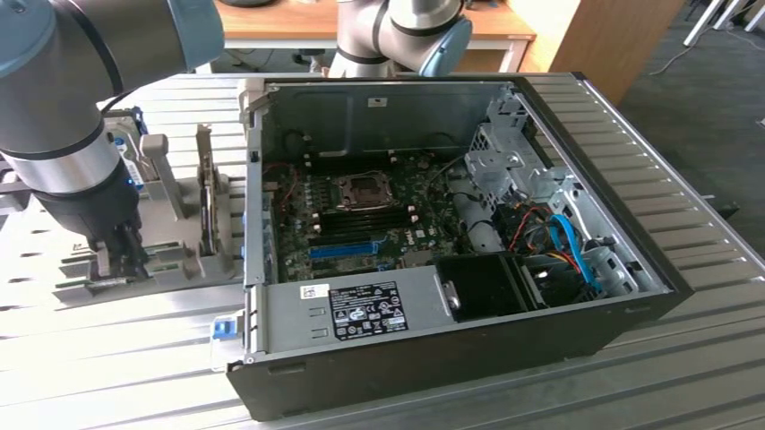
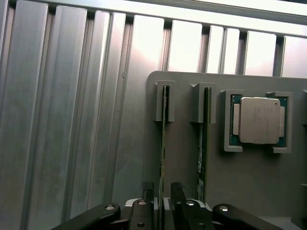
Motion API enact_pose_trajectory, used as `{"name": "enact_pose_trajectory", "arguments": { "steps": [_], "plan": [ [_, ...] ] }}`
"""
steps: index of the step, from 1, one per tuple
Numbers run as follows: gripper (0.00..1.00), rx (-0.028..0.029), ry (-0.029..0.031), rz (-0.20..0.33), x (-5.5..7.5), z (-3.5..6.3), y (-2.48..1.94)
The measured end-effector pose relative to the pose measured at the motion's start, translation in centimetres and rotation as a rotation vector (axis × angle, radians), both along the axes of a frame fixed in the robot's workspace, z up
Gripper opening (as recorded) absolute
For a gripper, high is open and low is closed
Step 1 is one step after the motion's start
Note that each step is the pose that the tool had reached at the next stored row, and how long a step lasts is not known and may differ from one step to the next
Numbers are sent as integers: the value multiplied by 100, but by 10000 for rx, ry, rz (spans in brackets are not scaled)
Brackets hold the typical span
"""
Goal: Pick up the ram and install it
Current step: 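Pick up the ram and move it above insertion slot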
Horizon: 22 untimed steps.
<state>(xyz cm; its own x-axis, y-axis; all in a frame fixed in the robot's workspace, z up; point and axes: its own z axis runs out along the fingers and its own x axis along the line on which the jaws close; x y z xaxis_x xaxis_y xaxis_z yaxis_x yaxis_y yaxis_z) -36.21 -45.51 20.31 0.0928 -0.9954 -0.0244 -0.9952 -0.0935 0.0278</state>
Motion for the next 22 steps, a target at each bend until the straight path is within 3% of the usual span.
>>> {"name": "enact_pose_trajectory", "arguments": {
  "steps": [1,2,20,22],
  "plan": [
    [34,0,0,0,0,0,0],
    [27,0,0,0,0,0,0],
    [27,0,0,0,0,-6,0],
    [19,0,0,1,0,-6,0]
  ]
}}
